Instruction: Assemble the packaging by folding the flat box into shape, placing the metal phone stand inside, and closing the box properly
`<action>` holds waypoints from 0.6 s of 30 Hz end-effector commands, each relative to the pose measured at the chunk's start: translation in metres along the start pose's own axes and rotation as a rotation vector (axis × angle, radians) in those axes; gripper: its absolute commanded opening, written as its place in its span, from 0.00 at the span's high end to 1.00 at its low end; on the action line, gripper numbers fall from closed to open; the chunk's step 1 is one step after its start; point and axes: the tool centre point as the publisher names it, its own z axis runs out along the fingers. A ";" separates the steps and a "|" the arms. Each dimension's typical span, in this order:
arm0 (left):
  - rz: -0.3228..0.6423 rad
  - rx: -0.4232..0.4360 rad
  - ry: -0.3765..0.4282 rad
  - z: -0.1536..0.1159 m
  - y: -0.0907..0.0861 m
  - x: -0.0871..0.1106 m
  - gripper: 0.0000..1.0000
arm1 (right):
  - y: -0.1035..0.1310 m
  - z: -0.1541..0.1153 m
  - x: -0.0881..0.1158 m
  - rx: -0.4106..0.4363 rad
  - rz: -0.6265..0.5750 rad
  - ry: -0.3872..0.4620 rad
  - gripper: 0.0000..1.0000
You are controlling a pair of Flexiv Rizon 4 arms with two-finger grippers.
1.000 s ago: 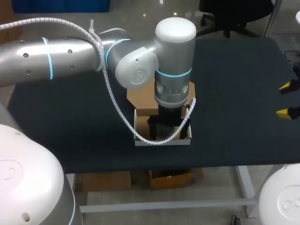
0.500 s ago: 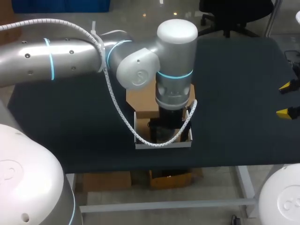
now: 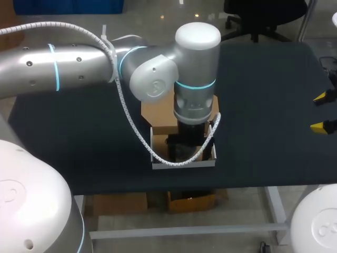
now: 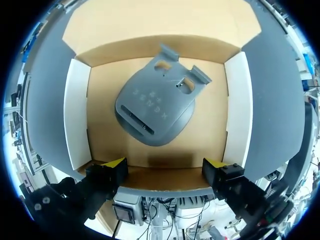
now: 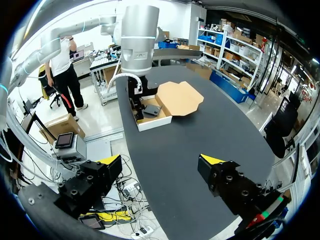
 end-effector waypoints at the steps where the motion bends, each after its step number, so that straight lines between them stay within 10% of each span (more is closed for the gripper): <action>1: 0.002 0.009 0.002 -0.001 0.003 -0.001 0.00 | -0.001 -0.001 0.001 -0.002 -0.001 0.000 0.00; 18: 0.027 0.104 0.018 -0.028 -0.005 -0.002 0.00 | -0.001 -0.001 0.001 -0.002 -0.001 0.000 0.00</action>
